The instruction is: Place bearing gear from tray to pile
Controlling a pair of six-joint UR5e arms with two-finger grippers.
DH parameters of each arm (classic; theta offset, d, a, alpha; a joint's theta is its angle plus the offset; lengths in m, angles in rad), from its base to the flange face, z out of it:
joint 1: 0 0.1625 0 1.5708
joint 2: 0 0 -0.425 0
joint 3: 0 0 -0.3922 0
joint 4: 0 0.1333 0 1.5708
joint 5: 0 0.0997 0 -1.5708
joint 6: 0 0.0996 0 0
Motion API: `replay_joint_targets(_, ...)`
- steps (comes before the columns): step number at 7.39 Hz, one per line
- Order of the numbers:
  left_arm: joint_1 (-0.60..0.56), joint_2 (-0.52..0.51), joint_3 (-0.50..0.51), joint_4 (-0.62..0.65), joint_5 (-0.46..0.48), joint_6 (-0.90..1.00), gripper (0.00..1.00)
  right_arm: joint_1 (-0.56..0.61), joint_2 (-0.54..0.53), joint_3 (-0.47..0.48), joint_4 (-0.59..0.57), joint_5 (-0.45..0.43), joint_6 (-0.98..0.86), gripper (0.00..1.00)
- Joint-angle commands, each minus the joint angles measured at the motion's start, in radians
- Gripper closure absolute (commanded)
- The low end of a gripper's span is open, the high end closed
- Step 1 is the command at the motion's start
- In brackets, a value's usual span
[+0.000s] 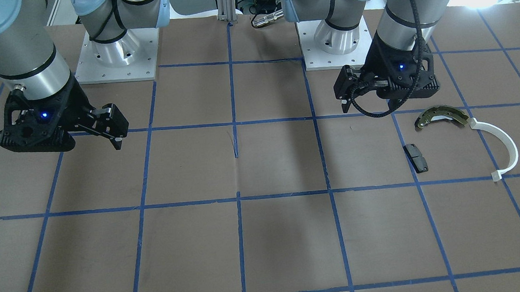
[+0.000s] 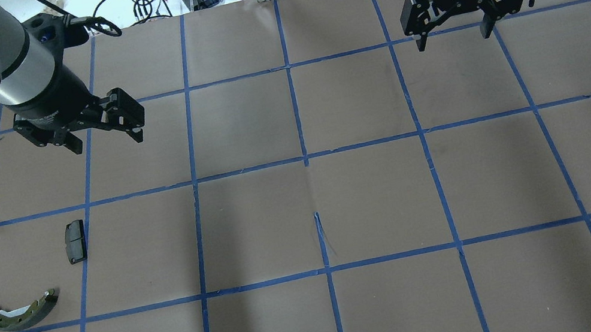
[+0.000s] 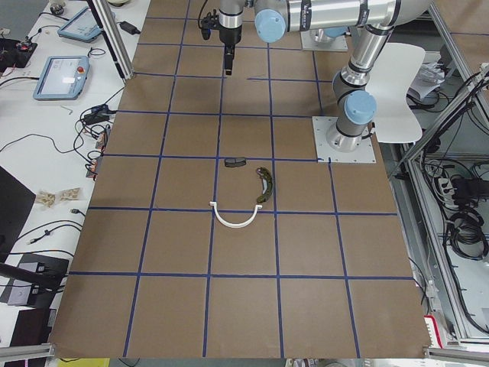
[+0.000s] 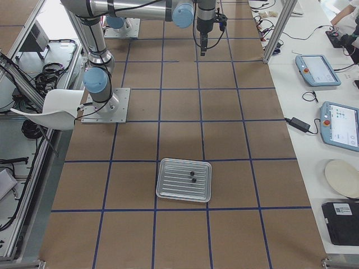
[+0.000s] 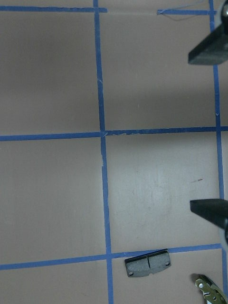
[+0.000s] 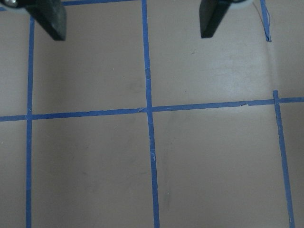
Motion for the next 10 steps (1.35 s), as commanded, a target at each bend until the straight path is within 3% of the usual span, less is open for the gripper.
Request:
replay_joint_targets(1, 0.000, -0.002, -0.001, -0.001, 0.002, 0.000, 0.00, -0.014, 0.003, -0.001, -0.007, -0.003, -0.024, 0.00)
replay_joint_targets(3, 0.000, -0.002, -0.002, -0.001, 0.002, 0.000, 0.00, -0.155, -0.004, -0.006, 0.009, -0.068, -0.188, 0.00)
replay_joint_targets(6, 0.002, -0.002, 0.000, -0.001, 0.002, 0.000, 0.00, -0.526, 0.061, 0.001, -0.047, -0.036, -0.685, 0.00)
replay_joint_targets(7, 0.002, -0.004, 0.000, -0.001, 0.002, 0.000, 0.00, -0.637, 0.121, 0.002, -0.169, -0.026, -0.836, 0.00)
replay_joint_targets(8, 0.002, -0.002, 0.000, 0.001, 0.002, 0.000, 0.00, -0.734, 0.194, 0.011, -0.191, -0.004, -0.930, 0.00)
replay_joint_targets(9, 0.005, -0.004, -0.001, 0.001, 0.000, 0.000, 0.00, -0.814, 0.257, 0.022, -0.284, 0.035, -1.054, 0.00)
replay_joint_targets(10, 0.006, -0.004, -0.002, -0.001, 0.000, 0.000, 0.00, -0.842, 0.314, 0.024, -0.356, 0.033, -1.115, 0.00)
